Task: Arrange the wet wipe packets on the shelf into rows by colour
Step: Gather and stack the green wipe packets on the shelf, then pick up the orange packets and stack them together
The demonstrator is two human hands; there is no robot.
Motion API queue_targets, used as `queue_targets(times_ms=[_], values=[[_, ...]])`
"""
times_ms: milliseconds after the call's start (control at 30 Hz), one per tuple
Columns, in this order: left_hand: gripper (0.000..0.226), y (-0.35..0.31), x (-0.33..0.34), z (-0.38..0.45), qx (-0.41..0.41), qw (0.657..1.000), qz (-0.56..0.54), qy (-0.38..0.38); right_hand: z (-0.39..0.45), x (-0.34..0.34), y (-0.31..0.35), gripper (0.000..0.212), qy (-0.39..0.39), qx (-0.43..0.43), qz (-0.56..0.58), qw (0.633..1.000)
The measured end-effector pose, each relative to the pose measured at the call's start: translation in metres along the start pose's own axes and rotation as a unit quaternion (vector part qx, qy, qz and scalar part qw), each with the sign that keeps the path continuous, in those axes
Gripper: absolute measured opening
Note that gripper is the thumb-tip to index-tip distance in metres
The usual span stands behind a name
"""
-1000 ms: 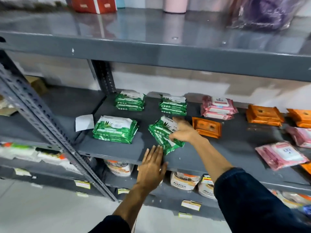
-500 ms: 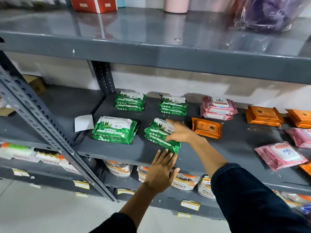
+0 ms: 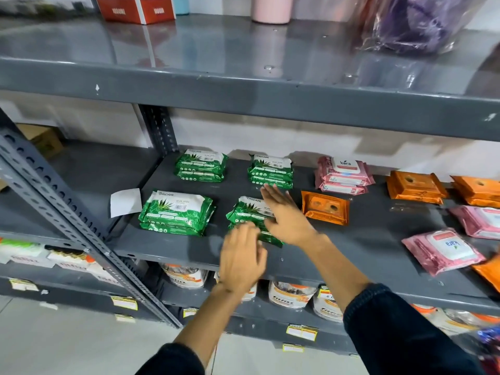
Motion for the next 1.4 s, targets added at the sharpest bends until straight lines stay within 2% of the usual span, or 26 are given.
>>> queue_targets(times_ms=[33,67,100,167,500,800,867,933,1033,1100,1200,1300,1400], values=[[0.041,0.012,-0.006,0.007,-0.021,1.0,0.009,0.012,-0.007,0.006,0.004,0.076,-0.039,-0.006,-0.031,0.999],[0.058,0.021,-0.007,0.014,-0.028,0.998,0.022,0.057,-0.013,0.015,0.009,0.079,-0.056,-0.009,-0.065,0.996],[0.072,0.027,-0.006,0.019,-0.026,0.993,0.041,0.112,-0.019,0.027,0.014,0.081,-0.054,-0.01,-0.095,0.994],[0.082,0.034,0.0,0.026,-0.028,0.982,0.064,0.177,-0.021,0.046,0.019,0.084,-0.037,0.001,-0.121,0.992],[0.079,0.031,0.012,0.015,-0.061,0.974,0.09,0.2,-0.021,0.052,0.006,0.085,-0.034,-0.054,-0.108,0.992],[0.069,0.026,0.006,0.019,-0.071,0.981,0.058,0.172,-0.02,0.039,0.003,0.077,0.016,-0.047,-0.091,0.995],[0.07,0.026,-0.001,0.022,-0.066,0.986,0.054,0.141,-0.025,0.032,0.004,0.077,-0.014,-0.044,-0.023,0.999],[0.069,0.017,-0.006,0.028,-0.043,0.993,0.039,0.105,-0.035,0.02,0.0,0.073,-0.097,-0.029,0.078,0.992],[0.06,-0.017,-0.012,0.041,0.032,0.997,-0.009,0.072,-0.059,0.007,-0.028,0.056,-0.223,0.052,0.185,0.956],[0.054,-0.049,-0.012,0.052,0.075,0.991,-0.065,0.092,-0.074,0.002,-0.056,0.044,-0.262,0.115,0.195,0.938],[0.056,-0.088,0.004,0.068,0.096,0.978,-0.096,0.159,-0.088,0.004,-0.096,0.041,-0.217,0.204,0.176,0.938],[0.058,-0.108,0.036,0.088,0.083,0.966,-0.06,0.239,-0.093,0.005,-0.126,0.04,-0.148,0.234,0.132,0.952],[0.063,-0.11,0.063,0.106,0.023,0.953,-0.035,0.301,-0.086,0.009,-0.146,0.056,-0.016,0.226,0.041,0.973]])
Point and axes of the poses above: each hand's wrist, its own z-axis towards the middle knuckle, its own x-axis out of the palm, y = z × x, the point moved 4 cm from there along z, towards the middle knuckle, and after that the axes turned 15 degrees about y, right-handed, at the moved point
